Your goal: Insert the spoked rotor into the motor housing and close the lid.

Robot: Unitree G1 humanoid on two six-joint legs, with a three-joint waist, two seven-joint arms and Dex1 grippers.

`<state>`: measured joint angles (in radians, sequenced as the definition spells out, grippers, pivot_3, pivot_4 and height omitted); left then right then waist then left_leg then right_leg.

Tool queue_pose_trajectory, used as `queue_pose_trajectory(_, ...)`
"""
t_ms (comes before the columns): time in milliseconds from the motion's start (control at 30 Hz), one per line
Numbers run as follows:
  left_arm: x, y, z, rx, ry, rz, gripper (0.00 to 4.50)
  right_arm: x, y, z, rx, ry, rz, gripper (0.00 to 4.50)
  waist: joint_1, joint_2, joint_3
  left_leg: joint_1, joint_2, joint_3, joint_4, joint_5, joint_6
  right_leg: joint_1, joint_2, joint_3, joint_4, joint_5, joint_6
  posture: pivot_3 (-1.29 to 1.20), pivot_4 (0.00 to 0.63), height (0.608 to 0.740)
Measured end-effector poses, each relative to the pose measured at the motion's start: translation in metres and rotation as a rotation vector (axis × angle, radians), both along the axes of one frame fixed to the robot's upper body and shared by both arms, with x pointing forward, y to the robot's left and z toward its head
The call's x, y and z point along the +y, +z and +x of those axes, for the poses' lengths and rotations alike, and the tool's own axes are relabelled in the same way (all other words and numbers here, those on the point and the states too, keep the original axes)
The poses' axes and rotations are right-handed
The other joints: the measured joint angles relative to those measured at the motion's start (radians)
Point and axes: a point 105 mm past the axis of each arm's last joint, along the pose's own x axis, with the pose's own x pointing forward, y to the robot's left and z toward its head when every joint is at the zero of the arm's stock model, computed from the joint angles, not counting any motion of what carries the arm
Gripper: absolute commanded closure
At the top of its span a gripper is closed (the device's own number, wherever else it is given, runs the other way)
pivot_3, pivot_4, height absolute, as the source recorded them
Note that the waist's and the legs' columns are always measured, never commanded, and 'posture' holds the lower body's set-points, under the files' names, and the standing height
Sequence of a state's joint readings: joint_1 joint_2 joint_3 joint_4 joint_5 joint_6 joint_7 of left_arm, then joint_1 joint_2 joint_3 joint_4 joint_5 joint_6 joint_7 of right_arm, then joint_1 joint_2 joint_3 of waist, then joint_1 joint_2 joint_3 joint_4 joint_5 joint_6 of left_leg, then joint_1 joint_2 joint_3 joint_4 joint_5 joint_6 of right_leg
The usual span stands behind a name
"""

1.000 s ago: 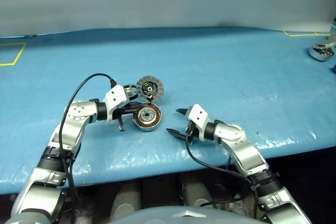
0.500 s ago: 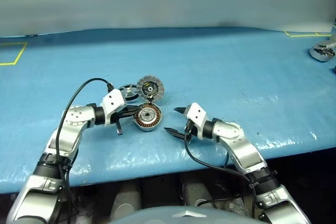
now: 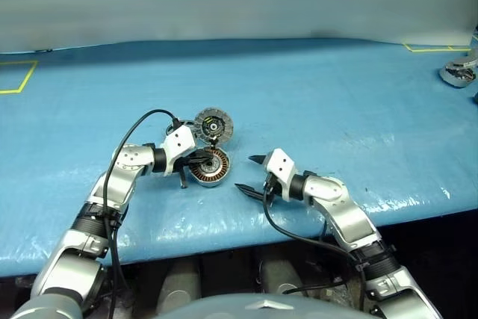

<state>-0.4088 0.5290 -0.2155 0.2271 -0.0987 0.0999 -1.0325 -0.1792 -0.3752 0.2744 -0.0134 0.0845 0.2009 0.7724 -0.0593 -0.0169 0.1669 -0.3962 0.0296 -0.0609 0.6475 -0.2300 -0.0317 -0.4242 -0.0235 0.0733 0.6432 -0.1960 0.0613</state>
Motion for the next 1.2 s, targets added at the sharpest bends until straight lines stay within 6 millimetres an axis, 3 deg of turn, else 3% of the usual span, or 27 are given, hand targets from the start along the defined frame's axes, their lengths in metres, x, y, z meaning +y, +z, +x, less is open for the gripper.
queue_pose_trajectory(433, 0.001, -0.001, -0.006, -0.006, 0.015, -0.033, 4.44, 0.000, 0.001, 0.000, -0.002, 0.000, 0.000, 0.00, 0.000, 0.000, 0.000, 0.000, 0.000, 0.000, 0.000, 0.000, 0.000, 0.000, 0.000, 0.000, 0.000, 0.000, 0.000, 0.00, 0.150, 0.740)
queue_pose_trajectory(567, 0.005, 0.017, -0.004, -0.063, 0.074, -0.124, 4.44, 0.000, 0.001, 0.000, -0.002, 0.001, 0.001, 0.00, 0.000, 0.000, 0.000, 0.000, 0.000, 0.000, 0.000, 0.000, 0.000, 0.000, 0.000, 0.000, 0.000, 0.000, 0.000, 0.00, 0.150, 0.740)
queue_pose_trajectory(733, 0.028, 0.042, -0.012, -0.169, 0.162, -0.151, 4.44, 0.002, 0.001, 0.000, -0.002, 0.006, 0.006, 0.00, -0.003, 0.000, 0.000, 0.000, 0.000, 0.000, -0.001, 0.000, 0.000, 0.000, 0.000, 0.000, 0.000, 0.000, 0.000, 0.00, 0.150, 0.740)
queue_pose_trajectory(867, 0.059, 0.034, -0.016, -0.161, 0.317, -0.132, 4.44, 0.002, 0.001, -0.001, 0.003, 0.013, 0.005, 0.00, -0.001, 0.000, 0.000, 0.000, 0.000, 0.000, 0.000, 0.000, 0.000, 0.000, 0.000, 0.000, 0.000, 0.000, 0.000, 0.00, 0.150, 0.740)
queue_pose_trajectory(967, 0.075, 0.034, -0.014, -0.156, 0.411, -0.143, 3.86, 0.003, 0.001, -0.001, 0.004, 0.016, 0.004, 0.00, 0.003, -0.001, 0.001, 0.000, 0.000, 0.000, 0.001, 0.000, 0.000, 0.000, 0.000, 0.000, 0.000, 0.000, 0.000, 0.00, 0.150, 0.740)
queue_pose_trajectory(1133, 0.089, 0.044, 0.002, -0.178, 0.429, -0.095, 2.21, 0.005, 0.004, 0.001, -0.004, 0.028, 0.005, 0.00, 0.011, -0.001, 0.001, 0.000, 0.000, 0.000, 0.001, 0.000, 0.000, 0.000, 0.000, -0.001, 0.000, 0.000, 0.000, 0.00, 0.150, 0.740)
queue_pose_trajectory(1200, 0.087, 0.049, 0.010, -0.168, 0.373, -0.059, 2.21, 0.006, 0.005, 0.002, -0.007, 0.030, 0.008, 0.00, 0.011, -0.001, 0.001, 0.000, 0.000, 0.000, 0.001, 0.000, 0.000, 0.000, 0.000, 0.000, 0.000, 0.000, 0.000, 0.00, 0.150, 0.740)
